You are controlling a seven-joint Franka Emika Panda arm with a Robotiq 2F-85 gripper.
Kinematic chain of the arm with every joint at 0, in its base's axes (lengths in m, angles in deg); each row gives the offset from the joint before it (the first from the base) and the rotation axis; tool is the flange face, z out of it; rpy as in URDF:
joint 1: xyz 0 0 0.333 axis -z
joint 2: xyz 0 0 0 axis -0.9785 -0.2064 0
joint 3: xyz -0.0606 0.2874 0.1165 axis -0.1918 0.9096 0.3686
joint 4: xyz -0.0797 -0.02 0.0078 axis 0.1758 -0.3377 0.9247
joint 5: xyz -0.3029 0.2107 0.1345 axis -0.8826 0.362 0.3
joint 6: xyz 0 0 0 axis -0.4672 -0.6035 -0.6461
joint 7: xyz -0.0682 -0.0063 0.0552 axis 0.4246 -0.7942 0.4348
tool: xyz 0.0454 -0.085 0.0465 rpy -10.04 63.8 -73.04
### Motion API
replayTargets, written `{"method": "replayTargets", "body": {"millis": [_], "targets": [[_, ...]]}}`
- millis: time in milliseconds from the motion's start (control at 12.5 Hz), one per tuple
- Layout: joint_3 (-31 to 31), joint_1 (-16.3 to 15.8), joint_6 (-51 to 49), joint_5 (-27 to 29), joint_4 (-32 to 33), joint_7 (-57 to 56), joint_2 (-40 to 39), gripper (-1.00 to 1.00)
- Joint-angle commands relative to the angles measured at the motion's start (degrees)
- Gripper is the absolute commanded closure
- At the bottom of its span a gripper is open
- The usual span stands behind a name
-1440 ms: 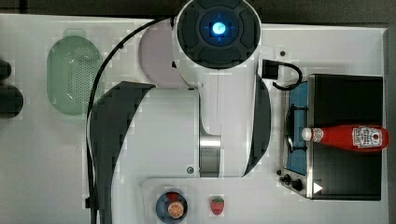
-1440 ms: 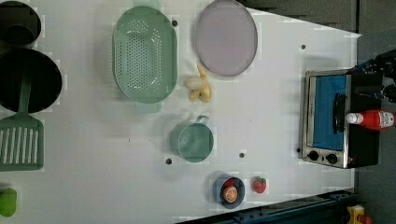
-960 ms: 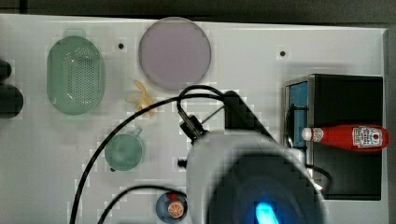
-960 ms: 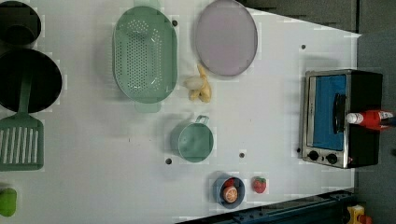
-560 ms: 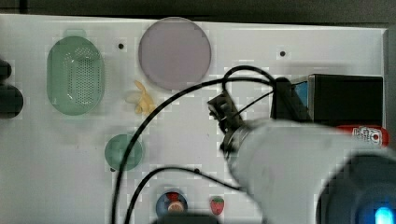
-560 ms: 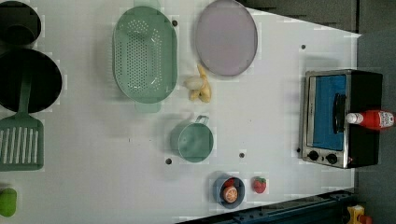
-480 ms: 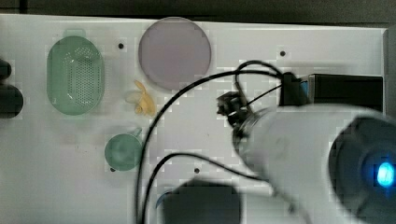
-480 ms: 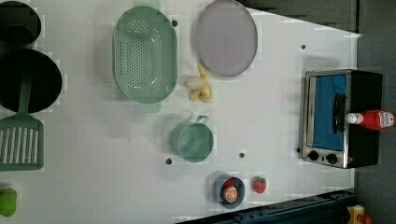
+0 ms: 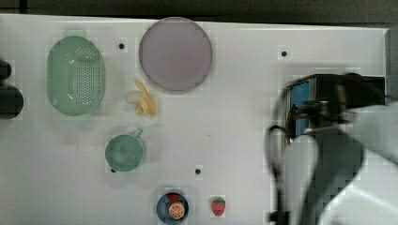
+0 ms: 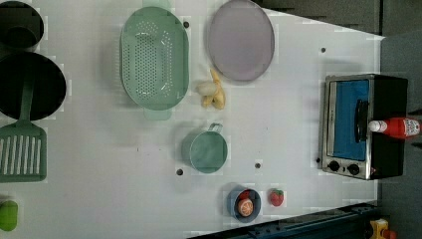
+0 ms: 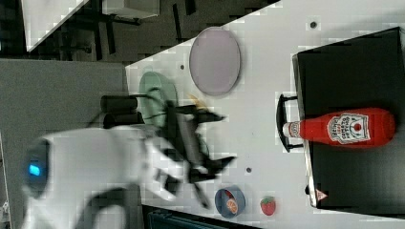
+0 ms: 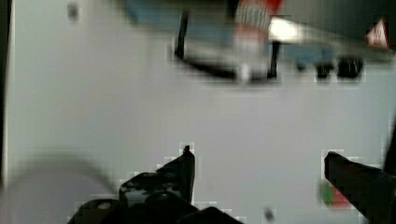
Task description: Pick Ketchup from oven and place it on table.
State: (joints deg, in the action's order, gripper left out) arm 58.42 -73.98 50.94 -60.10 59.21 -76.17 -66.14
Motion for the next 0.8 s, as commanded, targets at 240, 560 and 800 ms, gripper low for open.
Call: {"method": "replayTargets", "body": {"millis": [240, 560, 800], "targets": [[-8.25, 1.37, 11.83, 0.56, -1.95, 0.85, -7.53, -1.00], [-10.58, 2.52, 12.13, 0.67, -4.27, 0.54, -11.99, -1.00], [-10.73, 3.67, 15.13, 2.17, -5.62, -2.19, -15.34, -1.00]]}}
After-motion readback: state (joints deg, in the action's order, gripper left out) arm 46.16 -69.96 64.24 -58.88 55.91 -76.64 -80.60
